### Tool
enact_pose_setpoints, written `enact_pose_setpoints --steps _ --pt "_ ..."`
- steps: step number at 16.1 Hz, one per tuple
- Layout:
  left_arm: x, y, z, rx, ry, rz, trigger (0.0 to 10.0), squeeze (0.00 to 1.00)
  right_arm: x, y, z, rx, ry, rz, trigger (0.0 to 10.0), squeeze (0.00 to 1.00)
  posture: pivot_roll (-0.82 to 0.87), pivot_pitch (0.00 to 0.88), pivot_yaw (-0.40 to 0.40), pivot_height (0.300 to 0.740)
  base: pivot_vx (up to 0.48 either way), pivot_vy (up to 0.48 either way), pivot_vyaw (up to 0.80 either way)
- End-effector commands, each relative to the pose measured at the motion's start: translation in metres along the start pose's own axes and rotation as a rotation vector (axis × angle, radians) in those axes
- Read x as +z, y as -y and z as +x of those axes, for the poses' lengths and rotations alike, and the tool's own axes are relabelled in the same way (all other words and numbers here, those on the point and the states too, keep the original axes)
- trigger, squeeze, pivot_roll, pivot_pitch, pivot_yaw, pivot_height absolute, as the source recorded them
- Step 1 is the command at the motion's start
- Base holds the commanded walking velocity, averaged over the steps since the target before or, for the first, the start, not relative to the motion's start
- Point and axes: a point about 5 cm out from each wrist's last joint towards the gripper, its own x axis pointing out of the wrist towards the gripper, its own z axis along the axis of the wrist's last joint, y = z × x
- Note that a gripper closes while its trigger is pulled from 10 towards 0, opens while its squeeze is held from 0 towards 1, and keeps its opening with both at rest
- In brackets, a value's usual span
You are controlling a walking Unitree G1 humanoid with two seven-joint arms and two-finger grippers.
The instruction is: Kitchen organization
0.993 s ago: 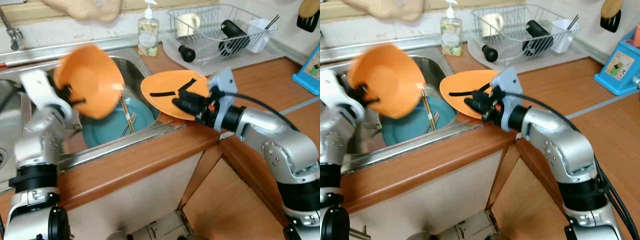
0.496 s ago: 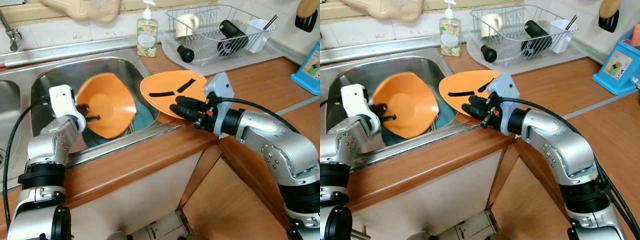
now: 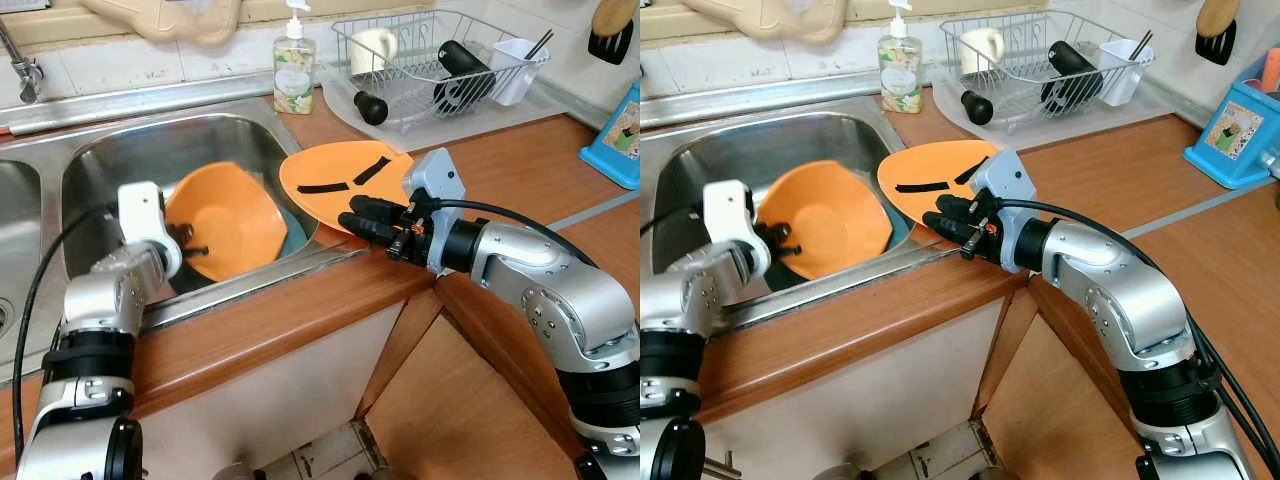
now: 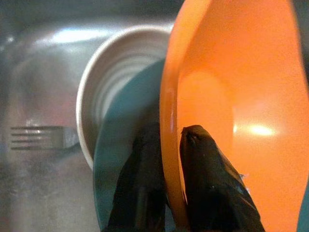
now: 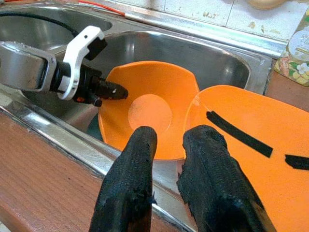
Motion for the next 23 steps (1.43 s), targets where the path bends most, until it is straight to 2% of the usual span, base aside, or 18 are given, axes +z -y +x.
enact_pose_setpoints --steps 1,4,7,9,11,12,13,14,16,17,19,21,23 --pt "0.004 0.001 -0.002 -0.006 0.011 0.021 10.0 1.00 0.002 -0.002 0.000 0.015 0.000 -0.027 10.0 0.00 -0.21 0.000 -0.004 0.740 0.000 0.000 0.00" --pt "0.011 -0.004 -0.003 0.032 0.059 0.031 10.0 1.00 0.000 0.002 0.001 -0.020 -0.017 -0.025 10.0 0.00 -0.21 0.000 -0.003 0.740 0.000 0.000 0.00" --pt "0.021 -0.007 -0.006 0.045 0.130 0.052 10.0 1.00 -0.003 0.013 0.003 -0.112 -0.035 0.005 10.0 0.00 -0.20 0.000 -0.003 0.740 0.000 0.000 0.00" --pt "0.033 -0.005 -0.009 0.027 0.244 0.158 10.0 1.00 -0.005 0.028 0.002 -0.225 -0.049 0.039 10.0 0.00 -0.20 0.000 -0.002 0.740 0.000 0.000 0.00" --pt "0.041 -0.001 -0.011 0.004 0.309 0.144 10.0 1.00 -0.006 0.038 0.000 -0.302 -0.053 0.068 10.0 0.00 -0.20 0.000 -0.002 0.740 0.000 0.000 0.00" --pt "0.053 0.005 -0.016 -0.023 0.408 0.183 10.0 1.00 -0.008 0.053 -0.004 -0.419 -0.044 0.134 10.0 0.00 -0.20 0.000 -0.003 0.740 0.000 0.000 0.00" --pt "0.059 0.010 -0.018 -0.048 0.446 0.185 10.0 1.00 -0.009 0.059 -0.007 -0.465 -0.035 0.168 10.0 0.91 -0.20 0.000 -0.003 0.740 0.000 0.000 0.00" --pt "0.061 0.013 -0.019 -0.066 0.466 0.187 10.0 1.00 -0.009 0.064 -0.009 -0.503 -0.026 0.189 10.0 1.00 -0.20 0.000 -0.002 0.740 0.000 0.000 0.00" --pt "0.062 0.017 -0.020 -0.102 0.488 0.172 10.0 1.00 -0.012 0.075 -0.014 -0.590 -0.009 0.245 10.0 1.00 -0.20 0.000 -0.002 0.740 0.000 0.000 0.00" --pt "0.062 0.022 -0.020 -0.146 0.491 0.117 10.0 1.00 -0.014 0.081 -0.017 -0.636 0.009 0.287 10.0 1.00 -0.21 0.000 0.005 0.740 0.000 0.000 0.00" --pt "0.060 0.035 -0.020 -0.283 0.470 -0.045 10.0 1.00 -0.019 0.091 -0.019 -0.706 0.043 0.371 10.0 1.00 -0.21 0.000 0.010 0.740 0.000 0.000 0.00" --pt "0.053 0.048 -0.015 -0.384 0.394 -0.141 10.0 1.00 -0.021 0.097 -0.017 -0.719 0.072 0.434 10.0 1.00 -0.21 0.000 0.011 0.740 0.000 0.000 0.00" --pt "0.044 0.060 -0.005 -0.439 0.313 -0.289 10.0 1.00 -0.030 0.101 -0.011 -0.698 0.056 0.492 10.0 1.00 -0.21 0.000 0.018 0.740 0.000 0.000 0.00"
